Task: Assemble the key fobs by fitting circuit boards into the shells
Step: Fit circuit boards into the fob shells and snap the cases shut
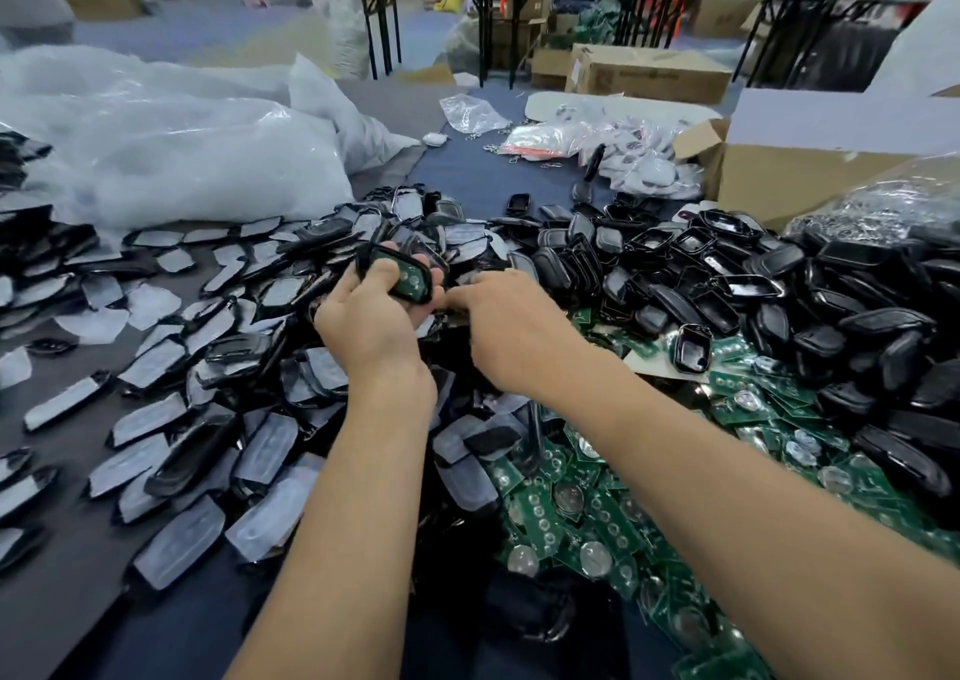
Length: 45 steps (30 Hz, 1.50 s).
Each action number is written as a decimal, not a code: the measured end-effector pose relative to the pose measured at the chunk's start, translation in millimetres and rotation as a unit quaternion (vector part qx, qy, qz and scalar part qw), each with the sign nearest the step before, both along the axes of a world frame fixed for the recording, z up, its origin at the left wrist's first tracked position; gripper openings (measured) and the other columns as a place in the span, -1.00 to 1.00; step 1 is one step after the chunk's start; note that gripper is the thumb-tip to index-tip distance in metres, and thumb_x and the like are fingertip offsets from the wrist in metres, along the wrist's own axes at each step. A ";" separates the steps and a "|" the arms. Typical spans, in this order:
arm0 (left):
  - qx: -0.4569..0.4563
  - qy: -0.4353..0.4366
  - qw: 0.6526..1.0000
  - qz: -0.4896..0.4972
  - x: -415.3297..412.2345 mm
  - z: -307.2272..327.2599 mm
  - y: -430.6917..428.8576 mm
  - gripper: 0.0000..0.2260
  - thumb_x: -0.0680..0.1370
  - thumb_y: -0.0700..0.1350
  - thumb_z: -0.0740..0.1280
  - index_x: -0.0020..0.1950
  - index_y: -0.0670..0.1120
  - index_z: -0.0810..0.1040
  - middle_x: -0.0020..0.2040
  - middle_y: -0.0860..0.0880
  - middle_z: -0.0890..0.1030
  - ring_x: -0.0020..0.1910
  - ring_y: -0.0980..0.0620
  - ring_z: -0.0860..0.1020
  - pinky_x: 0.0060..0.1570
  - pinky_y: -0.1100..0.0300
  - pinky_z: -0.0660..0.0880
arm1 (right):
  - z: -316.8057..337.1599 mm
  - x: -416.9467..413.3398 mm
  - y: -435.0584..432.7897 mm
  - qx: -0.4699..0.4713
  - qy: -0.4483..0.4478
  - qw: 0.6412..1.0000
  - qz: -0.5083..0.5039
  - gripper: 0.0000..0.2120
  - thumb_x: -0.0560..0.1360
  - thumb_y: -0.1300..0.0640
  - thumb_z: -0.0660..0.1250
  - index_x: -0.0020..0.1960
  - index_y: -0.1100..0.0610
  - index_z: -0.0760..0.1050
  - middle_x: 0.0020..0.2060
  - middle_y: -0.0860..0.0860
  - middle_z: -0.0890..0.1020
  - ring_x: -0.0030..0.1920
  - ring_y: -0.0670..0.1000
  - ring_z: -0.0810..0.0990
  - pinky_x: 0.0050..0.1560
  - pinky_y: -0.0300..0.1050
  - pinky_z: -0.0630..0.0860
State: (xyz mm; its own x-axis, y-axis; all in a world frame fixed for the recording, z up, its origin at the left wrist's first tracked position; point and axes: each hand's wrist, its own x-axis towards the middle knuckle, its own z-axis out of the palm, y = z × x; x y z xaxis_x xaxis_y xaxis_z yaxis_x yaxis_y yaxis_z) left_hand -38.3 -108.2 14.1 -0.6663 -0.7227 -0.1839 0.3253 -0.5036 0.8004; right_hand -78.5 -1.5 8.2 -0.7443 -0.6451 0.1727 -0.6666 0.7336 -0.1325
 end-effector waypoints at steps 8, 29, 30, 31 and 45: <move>-0.010 -0.013 0.999 -0.042 2.4 -2.8 1.3 -0.80 0.65 -0.34 0.25 -0.11 -0.20 0.61 -0.28 -0.15 0.68 -0.38 -0.06 0.67 -0.35 0.18 0.62 | 2.5 28.2 54.0 -0.343 -0.230 0.907 -0.088 -0.81 0.62 0.12 0.37 0.10 -0.08 0.73 -0.32 -0.21 0.71 -0.43 -0.18 0.50 -0.38 -0.37 0.40; -0.303 -0.114 0.859 -0.397 13.9 -17.9 63.9 -0.72 0.66 -0.22 0.30 -0.07 0.03 0.77 -0.07 -0.03 0.78 -0.12 0.02 0.74 -0.27 0.25 0.61 | -34.1 39.5 137.1 -0.506 -0.333 0.786 -0.126 -0.69 0.63 0.16 0.36 0.29 -0.17 0.51 -0.04 0.09 0.75 -0.19 -0.03 0.61 -0.08 0.07 0.61; -0.314 -0.113 0.851 -0.405 14.4 -18.0 64.5 -0.71 0.65 -0.22 0.30 -0.09 0.04 0.77 -0.07 -0.03 0.78 -0.12 0.04 0.73 -0.25 0.23 0.63 | -35.2 38.7 137.3 -0.501 -0.327 0.791 -0.131 -0.70 0.63 0.16 0.37 0.26 -0.18 0.50 -0.11 0.02 0.75 -0.25 -0.07 0.59 -0.17 -0.02 0.59; -0.324 -0.110 0.844 -0.412 14.8 -18.4 65.4 -0.70 0.64 -0.23 0.31 -0.10 0.05 0.77 -0.07 -0.03 0.78 -0.12 0.04 0.72 -0.21 0.20 0.65 | -36.0 38.1 137.4 -0.496 -0.320 0.796 -0.136 -0.72 0.63 0.15 0.37 0.22 -0.19 0.50 -0.18 -0.05 0.74 -0.29 -0.11 0.57 -0.24 -0.09 0.55; -0.366 -0.064 0.866 -0.334 13.9 -29.4 77.0 -0.77 0.46 -0.34 0.52 -0.09 0.01 0.72 -0.24 -0.07 0.67 -0.29 0.07 0.56 -0.24 0.28 0.53 | -32.7 43.7 134.7 -0.528 -0.213 0.790 -0.226 -0.83 0.51 0.03 0.47 -0.02 -0.06 0.48 -0.31 -0.05 0.74 -0.41 -0.13 0.66 -0.44 -0.16 0.51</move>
State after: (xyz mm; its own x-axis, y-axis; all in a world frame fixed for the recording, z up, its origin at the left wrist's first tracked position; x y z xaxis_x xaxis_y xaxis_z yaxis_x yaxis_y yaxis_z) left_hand -24.3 -31.2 -15.2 -0.9888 -0.1377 0.0577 0.0421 0.1135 0.9926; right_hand -34.8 133.2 -24.5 -0.9933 0.0404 0.1086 -0.0975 0.2145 -0.9718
